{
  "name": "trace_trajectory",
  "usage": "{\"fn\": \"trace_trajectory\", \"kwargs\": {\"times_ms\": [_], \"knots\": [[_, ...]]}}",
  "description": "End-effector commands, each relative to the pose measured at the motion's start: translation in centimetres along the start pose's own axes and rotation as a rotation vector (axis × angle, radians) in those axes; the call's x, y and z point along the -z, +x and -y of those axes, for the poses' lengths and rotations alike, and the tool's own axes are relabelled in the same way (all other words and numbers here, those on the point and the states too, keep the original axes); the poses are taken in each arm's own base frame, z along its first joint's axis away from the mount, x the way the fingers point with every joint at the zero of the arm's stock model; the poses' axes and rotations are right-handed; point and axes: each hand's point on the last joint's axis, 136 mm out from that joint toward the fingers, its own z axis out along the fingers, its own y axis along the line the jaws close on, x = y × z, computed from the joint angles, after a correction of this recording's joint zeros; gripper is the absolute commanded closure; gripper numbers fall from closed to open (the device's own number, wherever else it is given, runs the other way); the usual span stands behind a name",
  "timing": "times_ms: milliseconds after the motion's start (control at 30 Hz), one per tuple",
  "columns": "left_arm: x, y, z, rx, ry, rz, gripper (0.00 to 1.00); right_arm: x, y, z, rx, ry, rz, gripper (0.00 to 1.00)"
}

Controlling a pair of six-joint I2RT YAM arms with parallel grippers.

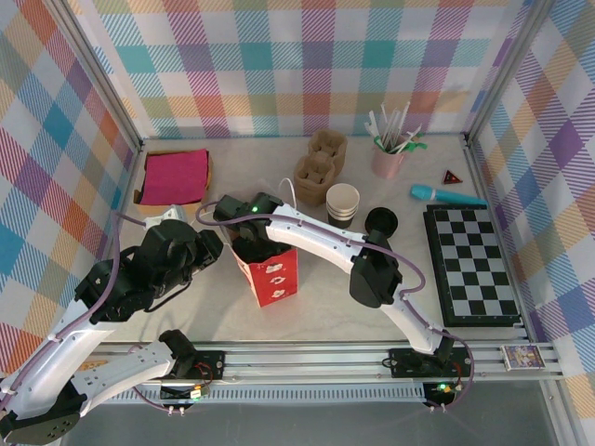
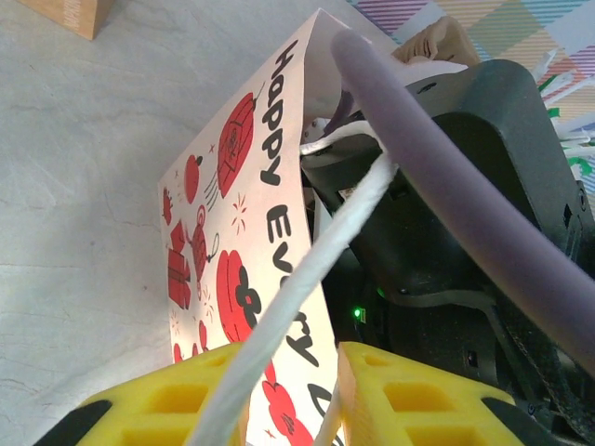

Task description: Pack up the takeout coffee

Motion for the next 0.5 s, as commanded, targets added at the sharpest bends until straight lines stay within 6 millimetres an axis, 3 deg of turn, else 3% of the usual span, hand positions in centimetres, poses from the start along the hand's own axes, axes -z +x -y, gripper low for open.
{"fn": "trace_trajectory", "kwargs": {"times_ms": [0,467], "knots": [[-0.2,0.5,-0.6,0.000,-0.017,-0.017,0.70,-0.3,-0.4,0.8,0.014,0.036,0.032,0.50],[-0.2,0.6,-0.6,0.004,-0.016,-0.017,0.71,-1.7,0.3,0.4,0.020,0.024,0.004,0.50]]}}
